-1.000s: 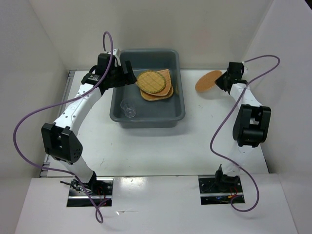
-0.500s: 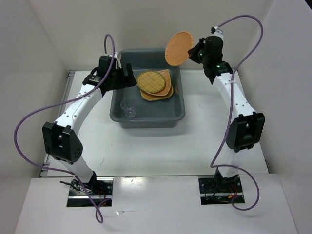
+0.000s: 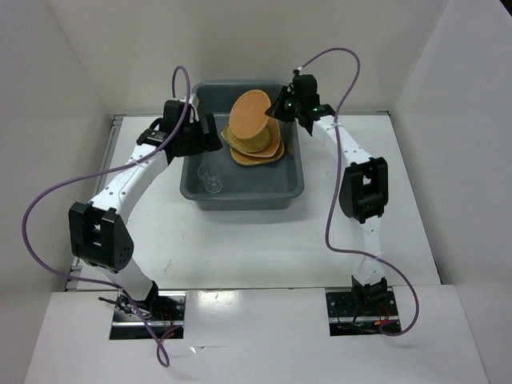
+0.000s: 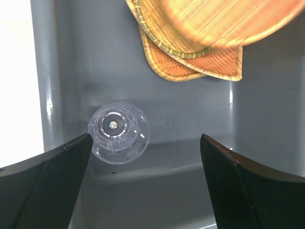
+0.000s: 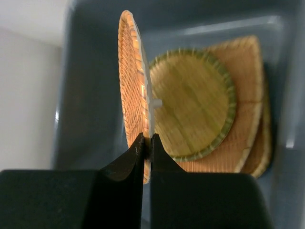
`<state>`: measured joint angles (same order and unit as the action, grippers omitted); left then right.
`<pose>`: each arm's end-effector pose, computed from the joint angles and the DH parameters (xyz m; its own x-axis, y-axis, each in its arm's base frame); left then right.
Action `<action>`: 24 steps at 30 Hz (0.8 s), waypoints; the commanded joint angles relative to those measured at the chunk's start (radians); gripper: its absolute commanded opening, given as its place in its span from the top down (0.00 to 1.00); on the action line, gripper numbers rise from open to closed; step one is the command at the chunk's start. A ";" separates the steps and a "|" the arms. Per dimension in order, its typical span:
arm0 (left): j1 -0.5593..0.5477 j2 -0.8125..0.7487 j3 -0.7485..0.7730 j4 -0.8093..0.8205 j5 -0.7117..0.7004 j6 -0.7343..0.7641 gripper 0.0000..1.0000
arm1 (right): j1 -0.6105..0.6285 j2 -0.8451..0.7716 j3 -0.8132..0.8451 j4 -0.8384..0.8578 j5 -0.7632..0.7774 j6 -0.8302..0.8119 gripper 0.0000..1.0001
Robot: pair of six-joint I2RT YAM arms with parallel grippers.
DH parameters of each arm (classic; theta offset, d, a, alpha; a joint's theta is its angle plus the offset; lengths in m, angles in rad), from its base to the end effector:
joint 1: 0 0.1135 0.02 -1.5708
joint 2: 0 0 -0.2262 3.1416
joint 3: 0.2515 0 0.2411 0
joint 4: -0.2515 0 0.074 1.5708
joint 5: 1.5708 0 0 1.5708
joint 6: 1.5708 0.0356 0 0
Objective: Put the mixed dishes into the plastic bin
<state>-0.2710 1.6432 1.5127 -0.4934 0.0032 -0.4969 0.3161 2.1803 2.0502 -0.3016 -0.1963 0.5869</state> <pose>0.3513 -0.0977 0.3042 -0.6236 -0.3215 -0.7126 -0.0308 0.9209 -0.3885 0.4614 0.1582 0.2826 -0.5932 0.3774 -0.7111 -0.1738 0.8024 0.5709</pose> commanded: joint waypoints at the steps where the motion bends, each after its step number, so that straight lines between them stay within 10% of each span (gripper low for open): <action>1: 0.001 -0.049 -0.014 0.041 -0.011 0.026 0.00 | 0.034 0.010 0.102 0.025 -0.069 0.031 1.00; 24: 0.001 -0.059 -0.062 0.059 -0.029 0.026 0.00 | 0.043 0.148 0.131 -0.021 -0.015 0.041 1.00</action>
<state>-0.2710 1.6245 1.4540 -0.4633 -0.0162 -0.4965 0.3557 2.3245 2.1208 -0.3458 -0.2386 0.6350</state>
